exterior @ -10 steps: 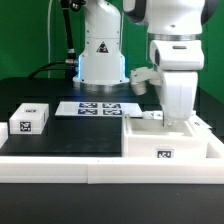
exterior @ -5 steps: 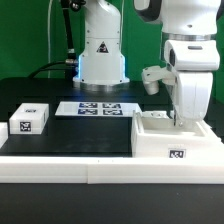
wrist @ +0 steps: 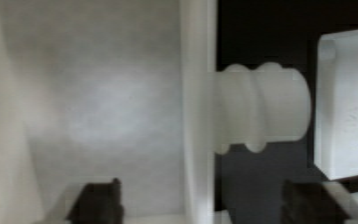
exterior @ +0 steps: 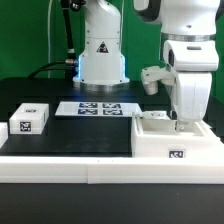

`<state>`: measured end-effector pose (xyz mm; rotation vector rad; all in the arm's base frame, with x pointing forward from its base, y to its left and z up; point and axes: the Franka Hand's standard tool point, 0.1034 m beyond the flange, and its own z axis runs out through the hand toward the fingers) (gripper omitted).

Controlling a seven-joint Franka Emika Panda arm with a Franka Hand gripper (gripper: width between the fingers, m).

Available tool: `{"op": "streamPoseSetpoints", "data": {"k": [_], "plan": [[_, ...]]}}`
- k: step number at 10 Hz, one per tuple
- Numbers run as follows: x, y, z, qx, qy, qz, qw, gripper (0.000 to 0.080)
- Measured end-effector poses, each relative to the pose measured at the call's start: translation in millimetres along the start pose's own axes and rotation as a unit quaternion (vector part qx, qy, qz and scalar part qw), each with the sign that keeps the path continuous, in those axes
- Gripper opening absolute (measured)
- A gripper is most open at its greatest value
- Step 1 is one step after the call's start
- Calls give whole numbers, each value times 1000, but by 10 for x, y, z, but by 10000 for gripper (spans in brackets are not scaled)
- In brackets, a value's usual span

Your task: Assemble cabinet

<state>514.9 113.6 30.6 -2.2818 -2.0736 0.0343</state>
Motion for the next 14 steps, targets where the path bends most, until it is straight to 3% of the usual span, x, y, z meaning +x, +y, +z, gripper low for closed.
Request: {"op": "streamPoseSetpoints", "data": {"k": [1, 4, 5, 8, 10, 11, 14], "plan": [[-1, 0, 0, 0, 0, 0, 1000, 733], [-3, -1, 1, 0, 0, 0, 1000, 795], [-7, -14, -14, 0, -1, 0, 1000, 795], [-9, -234, -305, -6, -8, -1, 1000, 798], [66, -489, -493, -12, -12, 2, 1000, 798], [104, -578, -517, -12, -12, 20, 1000, 798], [82, -571, -501, -10, -12, 21, 1000, 798]]}}
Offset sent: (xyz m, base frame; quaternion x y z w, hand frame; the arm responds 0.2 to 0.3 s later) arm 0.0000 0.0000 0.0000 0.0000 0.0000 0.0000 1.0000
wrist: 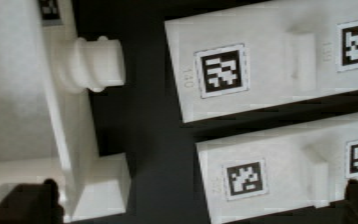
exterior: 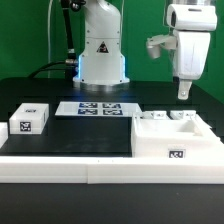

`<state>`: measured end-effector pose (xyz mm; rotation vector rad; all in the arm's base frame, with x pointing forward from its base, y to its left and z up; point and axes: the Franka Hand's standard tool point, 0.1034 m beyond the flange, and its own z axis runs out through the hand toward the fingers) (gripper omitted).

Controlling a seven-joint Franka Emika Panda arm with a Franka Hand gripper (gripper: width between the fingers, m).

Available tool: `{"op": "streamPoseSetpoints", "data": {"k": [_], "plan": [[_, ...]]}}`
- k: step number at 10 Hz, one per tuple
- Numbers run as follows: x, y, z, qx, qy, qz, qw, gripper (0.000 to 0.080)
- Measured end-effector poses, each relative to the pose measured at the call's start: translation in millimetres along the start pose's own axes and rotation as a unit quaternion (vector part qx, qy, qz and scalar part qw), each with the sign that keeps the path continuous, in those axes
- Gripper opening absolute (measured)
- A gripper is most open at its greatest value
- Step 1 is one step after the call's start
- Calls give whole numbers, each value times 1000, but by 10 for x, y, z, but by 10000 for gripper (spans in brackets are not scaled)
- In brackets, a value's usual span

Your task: Assemble cabinet

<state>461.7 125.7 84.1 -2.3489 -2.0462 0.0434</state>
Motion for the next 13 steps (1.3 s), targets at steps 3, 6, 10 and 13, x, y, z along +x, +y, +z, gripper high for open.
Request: {"op": "streamPoseSetpoints", "data": {"k": [3, 6, 10, 13], "plan": [[203, -263, 137, -23, 24, 7, 999, 798], [438, -490, 366, -30, 43, -31, 998, 798], [433, -512, 469, -27, 49, -28, 998, 798], [426, -570, 597, -18, 51, -25, 998, 798]]}}
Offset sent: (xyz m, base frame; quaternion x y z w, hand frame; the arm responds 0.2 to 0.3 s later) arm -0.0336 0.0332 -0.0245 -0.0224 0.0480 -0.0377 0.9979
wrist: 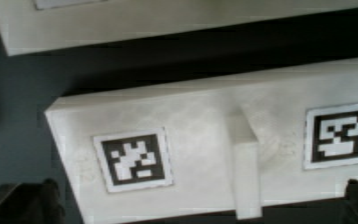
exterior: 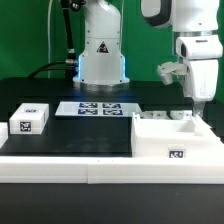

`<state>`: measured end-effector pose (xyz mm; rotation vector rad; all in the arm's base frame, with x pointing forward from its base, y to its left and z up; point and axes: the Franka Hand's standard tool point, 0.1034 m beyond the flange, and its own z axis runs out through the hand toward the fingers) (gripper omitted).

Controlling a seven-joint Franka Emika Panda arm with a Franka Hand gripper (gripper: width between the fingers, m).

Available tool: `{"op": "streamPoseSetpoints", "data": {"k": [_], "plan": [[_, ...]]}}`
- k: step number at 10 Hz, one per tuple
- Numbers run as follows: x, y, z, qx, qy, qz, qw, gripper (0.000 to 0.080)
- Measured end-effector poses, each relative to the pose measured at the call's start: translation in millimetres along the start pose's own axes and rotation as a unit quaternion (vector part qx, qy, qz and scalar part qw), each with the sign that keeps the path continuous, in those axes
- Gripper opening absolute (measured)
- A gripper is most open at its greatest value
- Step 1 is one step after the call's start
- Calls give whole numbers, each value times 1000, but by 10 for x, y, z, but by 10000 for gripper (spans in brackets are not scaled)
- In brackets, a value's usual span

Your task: Assemble cabinet

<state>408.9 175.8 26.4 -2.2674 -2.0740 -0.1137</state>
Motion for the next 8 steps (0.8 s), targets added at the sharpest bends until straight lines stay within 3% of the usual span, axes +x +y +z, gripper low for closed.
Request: {"op": "streamPoseSetpoints", "data": {"k": [3, 4, 5, 7, 8], "plan": [[-35, -24, 63, 5, 1, 5, 1000, 798], [-37, -23, 64, 5, 1, 5, 1000, 677], [-39, -24, 65, 5, 1, 5, 1000, 677], [-56, -34, 87, 8, 0, 7, 1000, 403], [-66, -38, 100, 9, 0, 8, 1000, 403]]}}
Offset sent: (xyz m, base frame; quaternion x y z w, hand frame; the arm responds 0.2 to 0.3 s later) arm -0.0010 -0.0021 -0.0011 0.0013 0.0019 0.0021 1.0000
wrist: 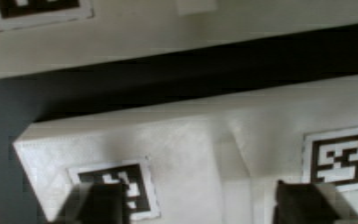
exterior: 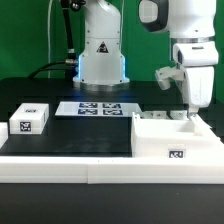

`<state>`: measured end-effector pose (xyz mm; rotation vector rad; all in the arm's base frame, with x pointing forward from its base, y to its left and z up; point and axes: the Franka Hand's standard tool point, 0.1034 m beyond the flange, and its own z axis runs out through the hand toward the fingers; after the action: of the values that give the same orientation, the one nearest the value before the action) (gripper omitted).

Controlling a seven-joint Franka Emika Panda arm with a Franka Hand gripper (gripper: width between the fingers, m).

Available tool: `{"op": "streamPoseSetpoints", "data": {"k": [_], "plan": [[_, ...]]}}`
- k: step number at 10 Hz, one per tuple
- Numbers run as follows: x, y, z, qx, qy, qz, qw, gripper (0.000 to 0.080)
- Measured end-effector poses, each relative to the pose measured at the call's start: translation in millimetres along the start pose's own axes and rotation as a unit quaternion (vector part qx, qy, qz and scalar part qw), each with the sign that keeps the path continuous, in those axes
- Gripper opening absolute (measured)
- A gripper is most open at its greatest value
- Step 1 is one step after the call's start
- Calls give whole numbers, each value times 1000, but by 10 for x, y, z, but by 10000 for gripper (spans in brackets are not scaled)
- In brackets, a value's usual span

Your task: Assemble cabinet

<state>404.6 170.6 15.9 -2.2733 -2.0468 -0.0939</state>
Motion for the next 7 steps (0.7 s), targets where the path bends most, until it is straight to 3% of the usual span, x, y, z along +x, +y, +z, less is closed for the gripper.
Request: {"op": "streamPoseSetpoints", "data": {"k": [2, 7], "plan": [[-2, -4, 6, 1, 0, 0, 1000, 66], [-2, -3, 6, 1, 0, 0, 1000, 67]]}}
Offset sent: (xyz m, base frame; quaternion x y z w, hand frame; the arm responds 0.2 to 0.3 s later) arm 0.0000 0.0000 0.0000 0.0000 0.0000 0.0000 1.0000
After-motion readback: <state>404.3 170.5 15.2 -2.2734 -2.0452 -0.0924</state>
